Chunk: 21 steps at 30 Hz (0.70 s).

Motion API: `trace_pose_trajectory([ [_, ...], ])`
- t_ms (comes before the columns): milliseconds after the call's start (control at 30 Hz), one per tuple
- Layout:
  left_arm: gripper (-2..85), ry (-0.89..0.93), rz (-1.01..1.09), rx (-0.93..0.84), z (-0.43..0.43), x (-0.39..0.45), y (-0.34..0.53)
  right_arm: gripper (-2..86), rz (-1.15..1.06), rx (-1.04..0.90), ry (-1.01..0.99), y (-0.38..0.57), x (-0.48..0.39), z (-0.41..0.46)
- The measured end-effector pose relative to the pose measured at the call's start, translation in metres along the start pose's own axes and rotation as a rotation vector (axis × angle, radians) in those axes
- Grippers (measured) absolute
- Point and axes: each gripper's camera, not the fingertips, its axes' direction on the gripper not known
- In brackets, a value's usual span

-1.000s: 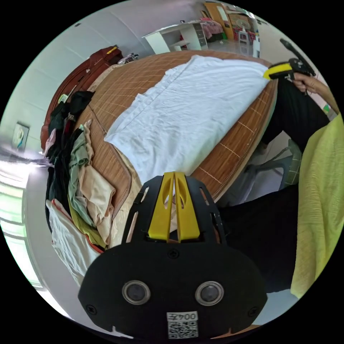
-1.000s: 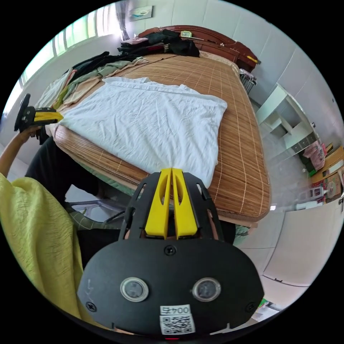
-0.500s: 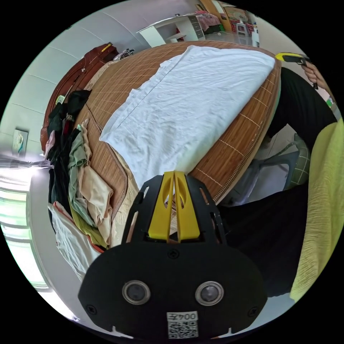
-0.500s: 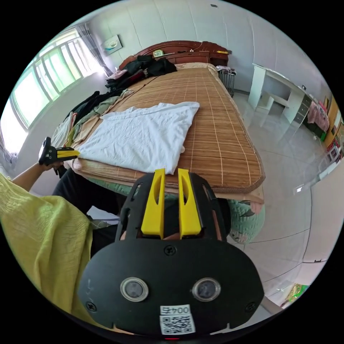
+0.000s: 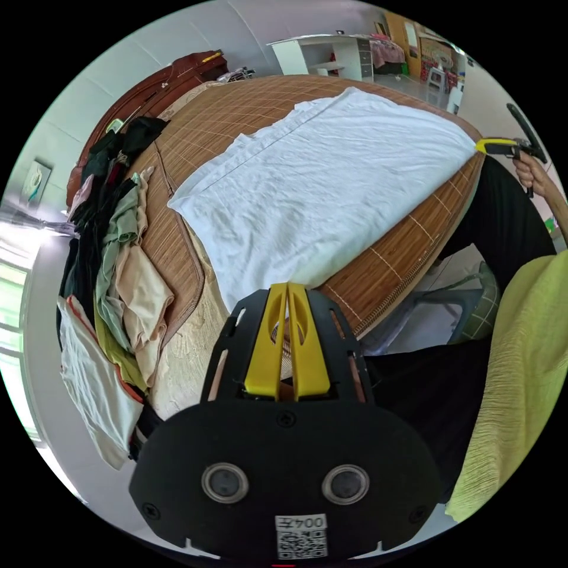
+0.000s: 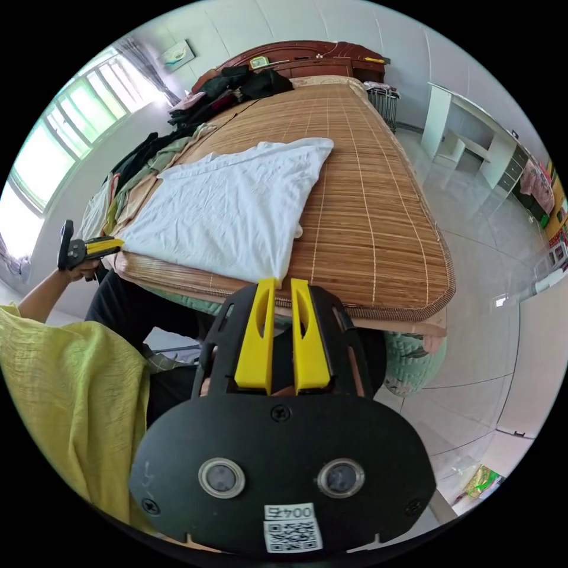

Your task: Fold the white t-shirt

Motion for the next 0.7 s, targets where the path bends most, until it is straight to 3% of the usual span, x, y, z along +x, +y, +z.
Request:
trace_pose_trajectory([
  [200, 3.6, -0.053, -0.010, 0.046, -0.020, -0.008, -0.010, 6.3, 0.001, 0.110, 0.011, 0.010, 0.004, -0.043],
  [433, 10.9, -0.357, 0.282, 0.024, -0.011, -0.028, -0.065, 7.7, -0.152, 0.159, 0.039, -0.036, -0.025, -0.068],
  [700, 11.6, -0.397, 0.508, -0.056, 0.064, -0.067, -0.117, 7.4, -0.301, 0.076, 0.050, -0.155, -0.023, -0.033],
])
